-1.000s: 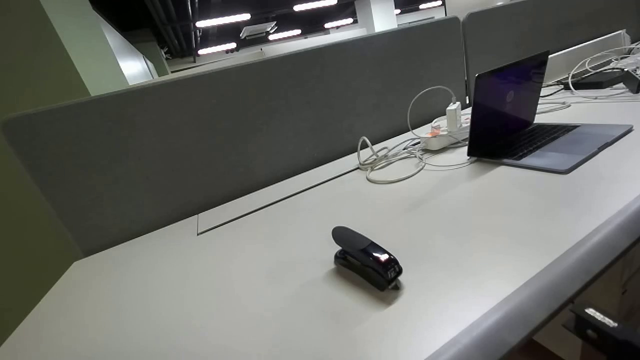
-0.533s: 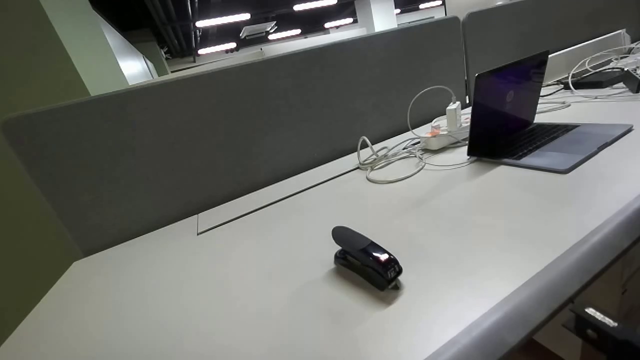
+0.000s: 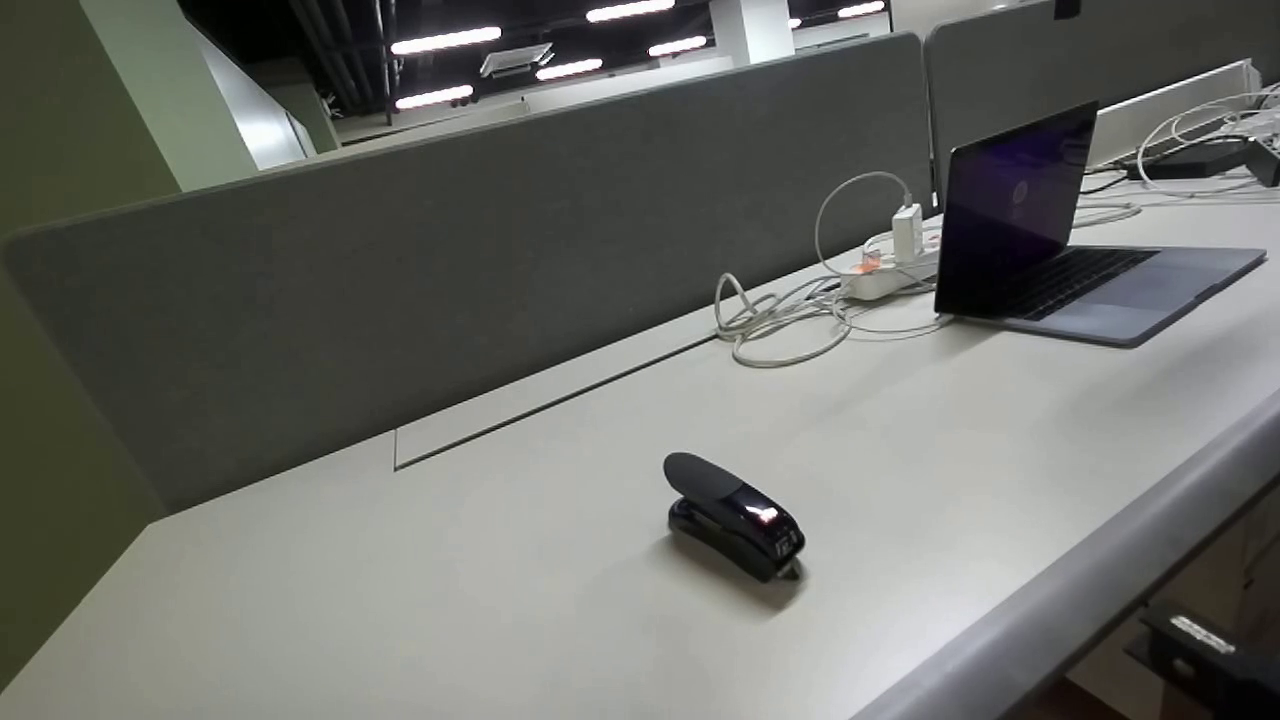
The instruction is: Close the laptop
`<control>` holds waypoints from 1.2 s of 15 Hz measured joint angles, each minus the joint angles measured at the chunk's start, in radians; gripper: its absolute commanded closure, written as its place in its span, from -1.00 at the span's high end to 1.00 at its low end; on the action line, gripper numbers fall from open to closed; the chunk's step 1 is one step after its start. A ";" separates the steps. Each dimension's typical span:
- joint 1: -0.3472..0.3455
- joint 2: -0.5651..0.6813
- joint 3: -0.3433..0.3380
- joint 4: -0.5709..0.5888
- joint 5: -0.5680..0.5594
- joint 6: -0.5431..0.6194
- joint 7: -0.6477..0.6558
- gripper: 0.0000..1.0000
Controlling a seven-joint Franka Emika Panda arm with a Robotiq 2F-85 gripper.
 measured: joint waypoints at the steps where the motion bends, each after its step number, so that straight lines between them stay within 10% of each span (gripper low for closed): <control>1: 0.001 0.014 0.000 0.012 0.003 -0.006 0.000 1.00; 18: -0.021 0.319 0.054 0.221 0.015 0.133 -0.125 1.00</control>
